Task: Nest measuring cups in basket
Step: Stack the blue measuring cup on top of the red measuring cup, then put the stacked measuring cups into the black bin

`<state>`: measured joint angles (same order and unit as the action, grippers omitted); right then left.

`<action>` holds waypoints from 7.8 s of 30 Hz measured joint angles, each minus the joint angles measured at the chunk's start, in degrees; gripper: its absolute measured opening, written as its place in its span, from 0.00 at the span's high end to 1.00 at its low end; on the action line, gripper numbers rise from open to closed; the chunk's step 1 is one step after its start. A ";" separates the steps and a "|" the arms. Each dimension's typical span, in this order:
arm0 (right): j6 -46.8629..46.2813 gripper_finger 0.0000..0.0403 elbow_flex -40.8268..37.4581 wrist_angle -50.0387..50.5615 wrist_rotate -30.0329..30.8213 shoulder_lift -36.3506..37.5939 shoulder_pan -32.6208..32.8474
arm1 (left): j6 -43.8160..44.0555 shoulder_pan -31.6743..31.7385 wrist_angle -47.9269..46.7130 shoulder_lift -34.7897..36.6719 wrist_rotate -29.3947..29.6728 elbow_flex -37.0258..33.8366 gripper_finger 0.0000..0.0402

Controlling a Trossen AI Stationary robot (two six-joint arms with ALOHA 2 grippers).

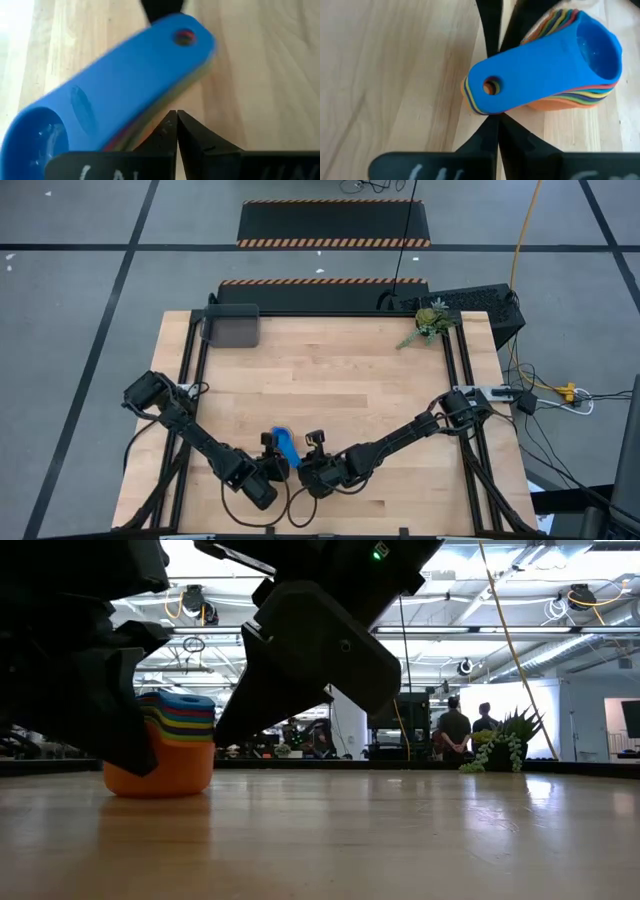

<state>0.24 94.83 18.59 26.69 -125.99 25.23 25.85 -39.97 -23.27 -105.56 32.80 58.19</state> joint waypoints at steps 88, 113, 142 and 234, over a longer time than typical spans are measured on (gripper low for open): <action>5.42 0.53 -12.79 -7.19 28.75 2.12 14.49 | -5.89 7.87 17.58 0.72 -7.30 0.26 0.96; 29.72 0.42 -25.37 -43.34 36.29 2.21 13.14 | -5.08 0.53 -2.45 19.96 10.27 0.35 0.96; 32.42 0.42 -26.38 -45.01 25.39 2.27 10.41 | -1.42 10.05 -3.89 18.82 -6.06 -9.25 0.96; 68.79 0.67 -26.47 -46.01 19.74 2.16 1.75 | 3.11 9.90 -5.22 18.78 -9.78 -9.16 0.96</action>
<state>69.03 68.36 -27.43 46.44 -123.83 26.98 28.95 -30.06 -28.49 -86.78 23.01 49.04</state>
